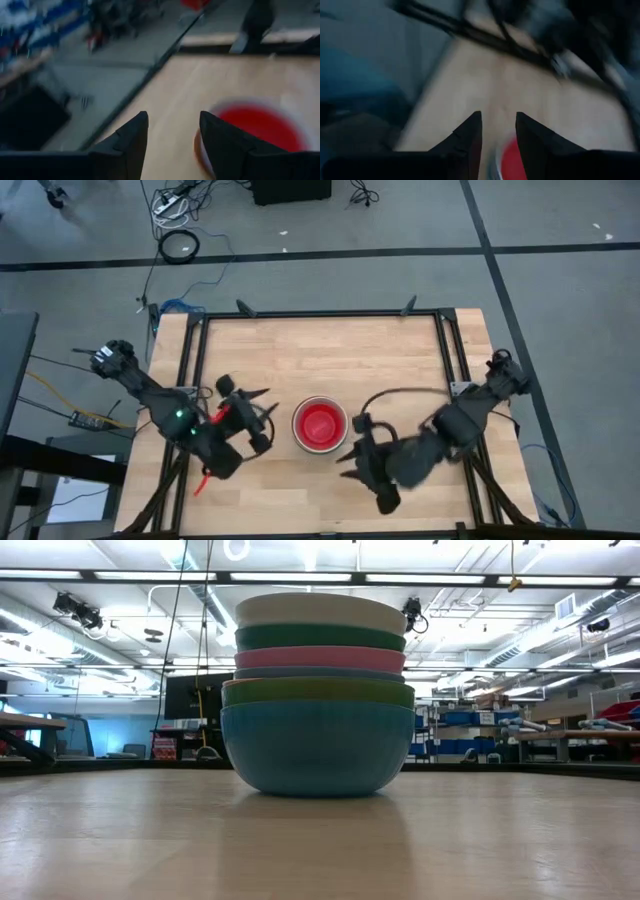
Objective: Nest bowls inside each other
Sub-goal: Return to Home Position
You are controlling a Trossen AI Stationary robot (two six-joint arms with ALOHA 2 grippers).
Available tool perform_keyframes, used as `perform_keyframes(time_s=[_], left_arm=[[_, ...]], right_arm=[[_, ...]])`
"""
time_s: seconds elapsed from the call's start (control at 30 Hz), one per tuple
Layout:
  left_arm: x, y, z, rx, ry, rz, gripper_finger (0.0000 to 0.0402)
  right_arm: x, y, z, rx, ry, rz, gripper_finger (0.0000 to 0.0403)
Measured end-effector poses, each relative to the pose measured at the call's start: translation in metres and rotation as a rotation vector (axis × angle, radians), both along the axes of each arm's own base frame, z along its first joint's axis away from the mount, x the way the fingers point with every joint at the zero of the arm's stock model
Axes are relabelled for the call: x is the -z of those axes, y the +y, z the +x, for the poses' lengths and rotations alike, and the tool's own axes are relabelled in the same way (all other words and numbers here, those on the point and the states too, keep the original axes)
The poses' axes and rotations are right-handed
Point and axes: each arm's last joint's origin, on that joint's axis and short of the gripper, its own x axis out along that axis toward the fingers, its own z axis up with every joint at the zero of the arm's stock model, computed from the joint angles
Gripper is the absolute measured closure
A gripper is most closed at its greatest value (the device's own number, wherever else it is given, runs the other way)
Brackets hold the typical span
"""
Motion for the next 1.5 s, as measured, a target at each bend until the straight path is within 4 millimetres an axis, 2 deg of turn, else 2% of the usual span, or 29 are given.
perform_keyframes(time_s=[0.1,0.23,0.3,0.47,0.57,0.63,0.73,0.9,1.27,1.5], left_arm=[[-0.024,0.000,0.019,0.133,-0.027,0.054,0.0214],[-0.062,0.010,0.039,0.542,-0.185,0.071,0.0214],[-0.073,0.024,0.046,0.651,-0.273,0.089,0.0214],[-0.096,0.086,0.051,0.586,-0.419,0.089,0.0214],[-0.113,0.121,0.043,0.522,-0.495,0.058,0.0214],[-0.118,0.138,0.034,0.460,-0.503,0.042,0.0214],[-0.119,0.156,0.019,0.387,-0.459,0.039,0.0214],[-0.120,0.162,-0.009,0.351,-0.380,0.005,0.0214],[-0.130,0.158,-0.069,0.310,-0.377,-0.009,0.0214],[-0.124,0.155,-0.097,0.307,-0.395,-0.017,0.0214]], right_arm=[[-0.022,-0.017,0.011,-0.208,-0.117,0.068,0.0296],[-0.036,-0.053,0.026,-0.297,-0.207,0.112,0.0297],[-0.044,-0.074,0.032,-0.324,-0.260,0.146,0.0296],[-0.071,-0.135,0.039,-0.414,-0.432,0.248,0.0297],[-0.090,-0.174,0.026,-0.461,-0.505,0.302,0.0296],[-0.097,-0.195,0.015,-0.434,-0.512,0.323,0.0296],[-0.100,-0.214,0.000,-0.364,-0.473,0.327,0.0297],[-0.104,-0.225,-0.027,-0.314,-0.414,0.301,0.0296],[-0.118,-0.222,-0.066,-0.267,-0.436,0.258,0.0296],[-0.122,-0.220,-0.091,-0.226,-0.416,0.253,0.0296]])
